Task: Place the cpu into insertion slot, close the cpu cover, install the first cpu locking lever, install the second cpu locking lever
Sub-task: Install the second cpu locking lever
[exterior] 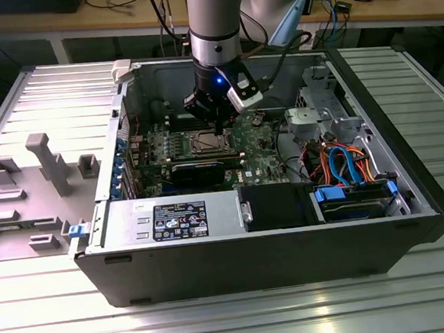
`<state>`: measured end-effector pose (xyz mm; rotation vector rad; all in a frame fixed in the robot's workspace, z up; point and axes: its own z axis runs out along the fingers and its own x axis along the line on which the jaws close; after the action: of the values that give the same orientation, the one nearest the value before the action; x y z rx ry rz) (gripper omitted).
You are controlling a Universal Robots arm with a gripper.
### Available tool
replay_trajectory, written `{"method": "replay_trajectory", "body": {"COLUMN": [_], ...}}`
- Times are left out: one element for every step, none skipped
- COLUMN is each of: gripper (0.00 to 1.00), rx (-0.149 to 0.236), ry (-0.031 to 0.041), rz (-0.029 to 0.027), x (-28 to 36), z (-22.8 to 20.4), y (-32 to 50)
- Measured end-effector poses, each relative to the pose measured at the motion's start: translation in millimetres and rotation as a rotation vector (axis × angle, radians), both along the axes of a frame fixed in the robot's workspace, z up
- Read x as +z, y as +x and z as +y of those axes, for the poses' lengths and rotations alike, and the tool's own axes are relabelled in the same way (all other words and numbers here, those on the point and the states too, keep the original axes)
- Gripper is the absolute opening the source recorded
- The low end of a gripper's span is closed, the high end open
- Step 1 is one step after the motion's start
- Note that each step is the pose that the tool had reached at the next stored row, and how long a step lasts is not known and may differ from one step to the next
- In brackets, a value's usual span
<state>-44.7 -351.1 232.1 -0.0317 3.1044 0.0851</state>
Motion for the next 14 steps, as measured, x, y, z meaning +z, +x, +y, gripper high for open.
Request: {"method": "replay_trajectory", "body": {"gripper": [0.11, 0.11, 0.11, 0.11, 0.11, 0.11, 0.11, 0.11, 0.11, 0.11, 0.11, 0.11, 0.11, 0.11], "rx": [0.0, 0.0, 0.0, 0.0, 0.0, 0.0, 0.0, 0.0, 0.0, 0.0, 0.0, 0.0, 0.0, 0.0], "ry": [0.0, 0.0, 0.0, 0.0, 0.0, 0.0001, 0.0, 0.0, 0.0, 0.0, 0.0, 0.0, 0.0, -0.0001], "rz": [0.0, 0.0, 0.0, 0.0, 0.0, 0.0, 0.0, 0.0, 0.0, 0.0, 0.0, 0.0, 0.0, 0.0001], "x": [0.0, 0.0, 0.0, 0.0, 0.0, 0.0, 0.0, 0.0, 0.0, 0.0, 0.0, 0.0, 0.0, 0.1], "z": [0.0, 0.0, 0.0, 0.0, -0.1, -0.1, -0.1, -0.1, -0.1, -0.1, -0.1, -0.2, -0.4, -1.1], "y": [0.0, 0.0, 0.0, 0.0, 0.0, 0.0, 0.0, 0.0, 0.0, 0.0, 0.0, 0.0, 0.0, 0.0]}}
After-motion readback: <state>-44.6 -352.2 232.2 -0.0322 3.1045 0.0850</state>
